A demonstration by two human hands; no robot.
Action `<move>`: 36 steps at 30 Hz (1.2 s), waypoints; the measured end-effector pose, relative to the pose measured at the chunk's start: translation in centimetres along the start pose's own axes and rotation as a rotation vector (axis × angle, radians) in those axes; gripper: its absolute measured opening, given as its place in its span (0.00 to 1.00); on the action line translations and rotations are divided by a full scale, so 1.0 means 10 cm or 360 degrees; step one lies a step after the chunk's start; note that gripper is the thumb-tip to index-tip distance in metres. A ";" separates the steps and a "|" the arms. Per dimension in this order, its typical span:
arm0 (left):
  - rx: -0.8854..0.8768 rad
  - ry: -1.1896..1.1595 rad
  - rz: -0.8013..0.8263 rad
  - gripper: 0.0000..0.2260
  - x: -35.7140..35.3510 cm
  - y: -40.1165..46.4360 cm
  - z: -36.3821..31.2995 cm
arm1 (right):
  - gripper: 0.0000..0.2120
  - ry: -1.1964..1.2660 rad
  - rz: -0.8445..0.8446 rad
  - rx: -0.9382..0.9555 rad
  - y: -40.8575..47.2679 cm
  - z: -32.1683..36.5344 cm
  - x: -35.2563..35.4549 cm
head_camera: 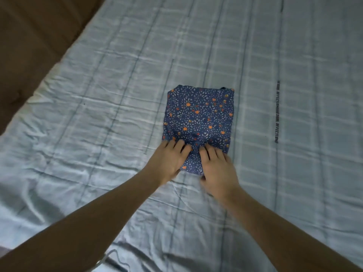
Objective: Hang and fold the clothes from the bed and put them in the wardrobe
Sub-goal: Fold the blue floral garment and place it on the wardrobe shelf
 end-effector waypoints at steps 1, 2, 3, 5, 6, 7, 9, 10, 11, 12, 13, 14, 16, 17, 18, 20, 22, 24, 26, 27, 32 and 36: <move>-0.0004 0.0010 0.0023 0.27 0.05 -0.01 0.00 | 0.39 -0.0018 -0.0002 0.0005 0.00 0.00 0.05; -0.0008 0.0010 0.0045 0.24 0.12 -0.02 0.00 | 0.36 -0.0037 0.0004 0.0013 0.00 0.00 0.11; -0.0017 0.0008 0.0068 0.22 0.22 -0.03 0.02 | 0.34 -0.0065 0.0008 0.0019 0.00 0.00 0.20; -0.0045 0.0013 0.0105 0.21 0.48 -0.03 0.06 | 0.33 -0.0116 0.0004 0.0016 -0.02 0.00 0.43; -0.0051 0.0020 0.0119 0.21 0.62 -0.04 0.08 | 0.32 -0.0126 -0.0029 0.0025 -0.04 0.00 0.57; -0.0048 0.0016 0.0110 0.20 0.77 -0.06 0.12 | 0.31 -0.0128 -0.0062 0.0048 -0.07 0.01 0.73; -0.0019 -0.0002 0.0078 0.18 1.16 -0.14 0.19 | 0.28 -0.0130 -0.0087 0.0124 -0.11 0.06 1.08; -0.0002 -0.0013 0.0068 0.15 1.37 -0.19 0.24 | 0.26 -0.0149 -0.0087 0.0178 -0.11 0.10 1.30; 0.0020 -0.0029 0.0031 0.13 1.60 -0.24 0.29 | 0.24 -0.0168 -0.0095 0.0239 -0.10 0.15 1.54; 0.0078 -0.0018 -0.0025 0.12 1.82 -0.28 0.37 | 0.22 -0.0165 -0.0103 0.0305 -0.09 0.22 1.80; 0.0132 -0.0019 -0.0019 0.12 2.03 -0.35 0.46 | 0.20 -0.0160 -0.0114 0.0371 -0.06 0.30 2.05; 0.0184 -0.0027 -0.0001 0.13 2.26 -0.43 0.56 | 0.20 -0.0141 -0.0106 0.0442 -0.04 0.40 2.30; 0.0261 -0.0015 0.0004 0.13 2.70 -0.64 0.78 | 0.18 -0.0074 -0.0090 0.0538 -0.02 0.61 2.77; 0.0298 -0.0018 0.0005 0.12 2.91 -0.77 0.90 | 0.18 -0.0047 -0.0096 0.0598 -0.02 0.74 3.00; 0.0342 -0.0020 0.0009 0.12 3.10 -0.91 1.02 | 0.19 -0.0017 -0.0085 0.0663 -0.03 0.87 3.20; 0.0407 -0.0001 -0.0011 0.13 3.45 -1.24 1.23 | 0.19 0.0022 -0.0054 0.0794 -0.07 1.16 3.56; 0.0464 0.0033 -0.0055 0.13 3.78 -1.61 1.40 | 0.19 0.0048 -0.0096 0.0908 -0.13 1.47 3.92; 0.0537 0.0048 -0.0118 0.13 4.10 -2.01 1.57 | 0.17 0.0140 -0.0186 0.1021 -0.21 1.80 4.25; 0.0617 0.0054 -0.0165 0.14 4.37 -2.44 1.71 | 0.15 0.0193 -0.0308 0.1157 -0.32 2.17 4.53; 0.0650 0.0066 -0.0192 0.14 4.48 -2.67 1.76 | 0.15 0.0193 -0.0370 0.1223 -0.38 2.37 4.63; 0.0900 0.0193 -0.0217 0.15 4.79 -3.89 2.01 | 0.17 0.0145 -0.0498 0.1512 -0.74 3.45 4.91; 0.1128 0.0162 -0.0188 0.15 4.84 -4.92 2.13 | 0.20 0.0085 -0.0525 0.1664 -1.10 4.36 4.97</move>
Point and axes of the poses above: each hand's wrist, its own y-axis towards the middle knuckle, its own x-axis out of the back of the hand, z = x × y, the point moved 6 cm from there along y, towards the middle knuckle
